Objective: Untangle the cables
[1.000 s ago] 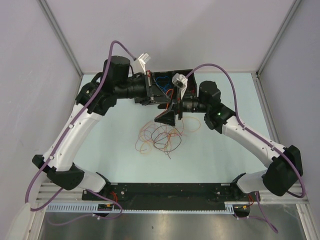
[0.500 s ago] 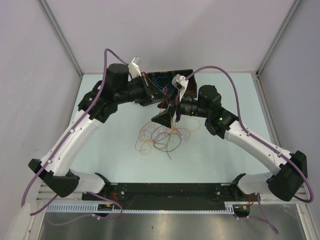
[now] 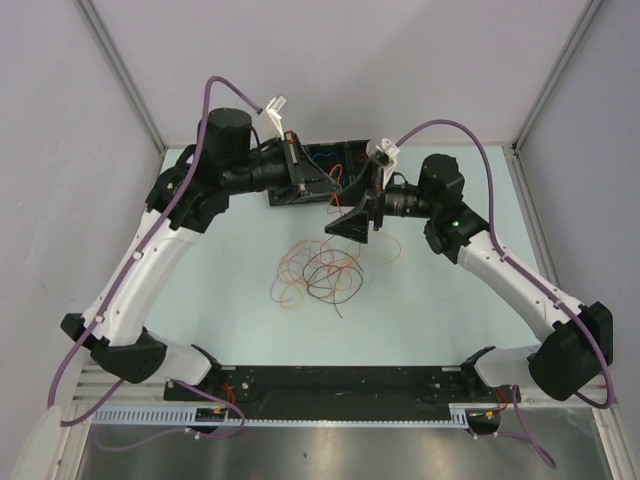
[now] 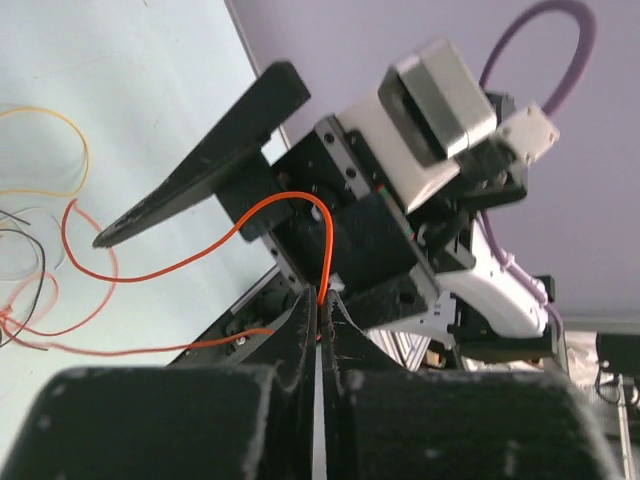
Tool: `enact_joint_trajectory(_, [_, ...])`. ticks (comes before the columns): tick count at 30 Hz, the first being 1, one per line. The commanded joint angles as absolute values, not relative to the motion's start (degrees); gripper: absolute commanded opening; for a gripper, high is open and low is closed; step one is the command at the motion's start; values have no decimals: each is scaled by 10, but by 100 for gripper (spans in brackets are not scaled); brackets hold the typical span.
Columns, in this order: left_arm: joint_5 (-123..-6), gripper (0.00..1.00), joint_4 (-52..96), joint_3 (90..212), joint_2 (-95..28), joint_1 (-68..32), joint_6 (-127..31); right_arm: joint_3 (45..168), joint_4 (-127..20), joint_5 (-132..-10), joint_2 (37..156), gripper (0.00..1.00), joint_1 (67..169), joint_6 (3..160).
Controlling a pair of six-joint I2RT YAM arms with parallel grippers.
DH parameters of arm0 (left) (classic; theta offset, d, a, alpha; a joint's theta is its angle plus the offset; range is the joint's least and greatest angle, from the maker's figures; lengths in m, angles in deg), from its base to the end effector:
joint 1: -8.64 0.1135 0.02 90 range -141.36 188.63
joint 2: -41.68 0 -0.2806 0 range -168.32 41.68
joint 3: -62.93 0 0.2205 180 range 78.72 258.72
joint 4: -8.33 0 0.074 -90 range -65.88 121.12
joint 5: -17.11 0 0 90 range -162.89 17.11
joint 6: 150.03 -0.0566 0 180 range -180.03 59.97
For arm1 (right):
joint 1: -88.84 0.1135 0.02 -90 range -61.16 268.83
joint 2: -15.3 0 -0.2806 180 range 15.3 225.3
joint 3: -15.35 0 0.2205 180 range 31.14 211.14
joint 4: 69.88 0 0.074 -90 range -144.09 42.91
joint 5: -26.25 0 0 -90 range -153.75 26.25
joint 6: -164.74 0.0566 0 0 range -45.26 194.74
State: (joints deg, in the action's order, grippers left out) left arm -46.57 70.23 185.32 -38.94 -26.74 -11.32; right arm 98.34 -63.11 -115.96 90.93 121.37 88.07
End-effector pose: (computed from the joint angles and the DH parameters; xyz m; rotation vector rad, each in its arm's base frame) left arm 0.1941 -0.1686 0.4943 0.0983 2.1566 -1.3666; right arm 0.2101 0.1871 0.4147 -1.0151 1.4003 1.3096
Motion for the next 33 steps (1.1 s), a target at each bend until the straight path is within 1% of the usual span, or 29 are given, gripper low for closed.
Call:
enact_joint_trajectory(1, [-420, 0, 743, 1871, -396, -262, -150, 993, -669, -1244, 909, 88, 1199, 891])
enact_joint_trajectory(6, [-417, 0, 717, 1844, -390, -260, -139, 993, -667, -1240, 914, 84, 1203, 894])
enact_joint_trajectory(9, [-408, 0, 707, 1847, -394, -261, -135, 993, -665, -1233, 915, 80, 1211, 890])
enact_joint_trajectory(10, [-406, 0, 707, 1848, -395, -262, -135, 993, -664, -1233, 915, 75, 1211, 887])
enact_joint_trajectory(12, [-404, 0, 707, 1856, -397, -261, -134, 993, -662, -1233, 916, 71, 1212, 885])
enact_joint_trajectory(13, [-404, 0, 711, 1859, -398, -261, -136, 993, -658, -1233, 916, 66, 1211, 882])
enact_joint_trajectory(15, [-402, 0, 716, 1867, -398, -261, -136, 993, -652, -1236, 917, 63, 1211, 874])
enact_joint_trajectory(18, [-399, 0, 721, 1877, -401, -261, -140, 993, -647, -1241, 918, 61, 1209, 870])
enact_joint_trajectory(21, [-401, 0, 733, 1888, -404, -260, -145, 993, -649, -1246, 916, 54, 1207, 871])
enact_joint_trajectory(22, [-400, 0, 736, 1892, -404, -261, -147, 993, -650, -1247, 915, 49, 1207, 871])
enact_joint_trajectory(27, [-402, 0, 747, 1911, -412, -261, -151, 993, -645, -1254, 914, 48, 1206, 871])
enact_joint_trajectory(33, [-402, 0, 755, 1938, -424, -257, -153, 993, -631, -1250, 917, 41, 1210, 865])
